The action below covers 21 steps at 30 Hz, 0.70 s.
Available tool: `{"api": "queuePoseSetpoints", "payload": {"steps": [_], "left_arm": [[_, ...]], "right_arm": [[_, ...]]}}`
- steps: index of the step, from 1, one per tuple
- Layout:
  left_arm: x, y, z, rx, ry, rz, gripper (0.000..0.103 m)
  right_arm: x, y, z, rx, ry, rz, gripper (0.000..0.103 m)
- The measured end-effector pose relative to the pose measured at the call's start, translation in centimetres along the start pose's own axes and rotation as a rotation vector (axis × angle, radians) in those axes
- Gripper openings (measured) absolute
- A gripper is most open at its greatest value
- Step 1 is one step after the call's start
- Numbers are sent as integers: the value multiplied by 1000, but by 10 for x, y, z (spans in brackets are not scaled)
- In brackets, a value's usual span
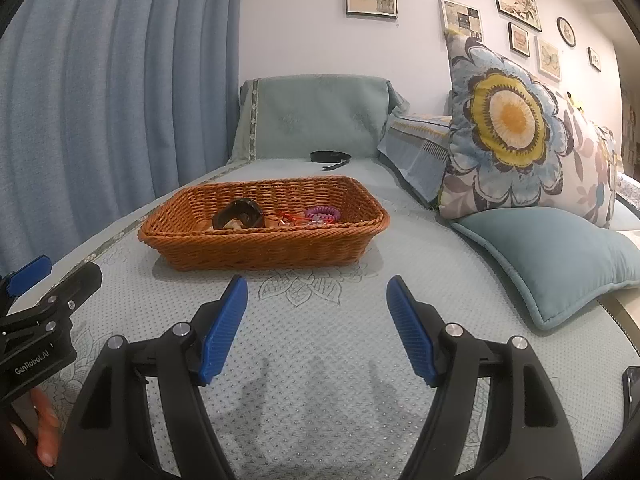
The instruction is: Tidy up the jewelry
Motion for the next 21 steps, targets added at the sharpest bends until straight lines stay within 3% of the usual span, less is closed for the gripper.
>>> {"api": "queuePoseSetpoints", "payload": {"steps": [21], "left_arm": [[-2,8,6,14,-16,32,95]], "right_arm": [[-1,0,-1,6,1,1,72]]}}
Point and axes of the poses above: each gripper's, at about its wrist camera, not at the fingertips, and y roughly the way its jaws point, z to its left, x to its top, the point moved 8 cm from there along y, roughly the way its jaws point, and after that the axes turned 4 degrees about -x, right-handed, at the moved point
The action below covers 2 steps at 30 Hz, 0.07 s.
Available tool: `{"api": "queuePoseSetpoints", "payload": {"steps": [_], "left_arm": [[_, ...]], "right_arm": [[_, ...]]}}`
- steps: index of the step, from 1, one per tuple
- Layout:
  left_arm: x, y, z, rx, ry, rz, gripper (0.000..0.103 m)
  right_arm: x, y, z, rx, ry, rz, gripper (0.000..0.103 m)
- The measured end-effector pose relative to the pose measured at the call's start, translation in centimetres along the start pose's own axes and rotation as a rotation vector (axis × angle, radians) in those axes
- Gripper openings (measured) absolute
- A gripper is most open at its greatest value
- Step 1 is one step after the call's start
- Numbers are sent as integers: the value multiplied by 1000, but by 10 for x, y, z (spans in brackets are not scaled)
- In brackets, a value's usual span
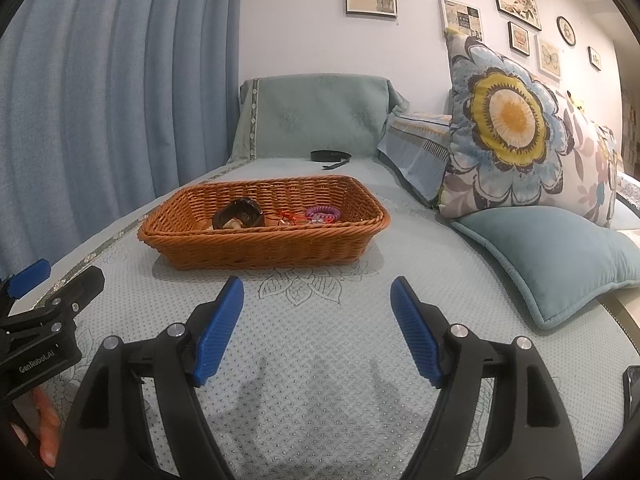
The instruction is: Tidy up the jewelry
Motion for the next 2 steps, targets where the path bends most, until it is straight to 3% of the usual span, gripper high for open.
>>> {"api": "queuePoseSetpoints", "payload": {"steps": [2], "left_arm": [[-1,2,0,-1,-2,11,95]], "right_arm": [[0,0,0,0,-1,1,72]]}}
Point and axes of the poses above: each gripper's, at about its wrist camera, not at the fingertips, and y roughly the way its jaws point, z to its left, x to its top, the point moved 8 cm from there along y, roughly the way its jaws point, and after that the axes turned 4 degrees about -x, right-handed, at the moved point
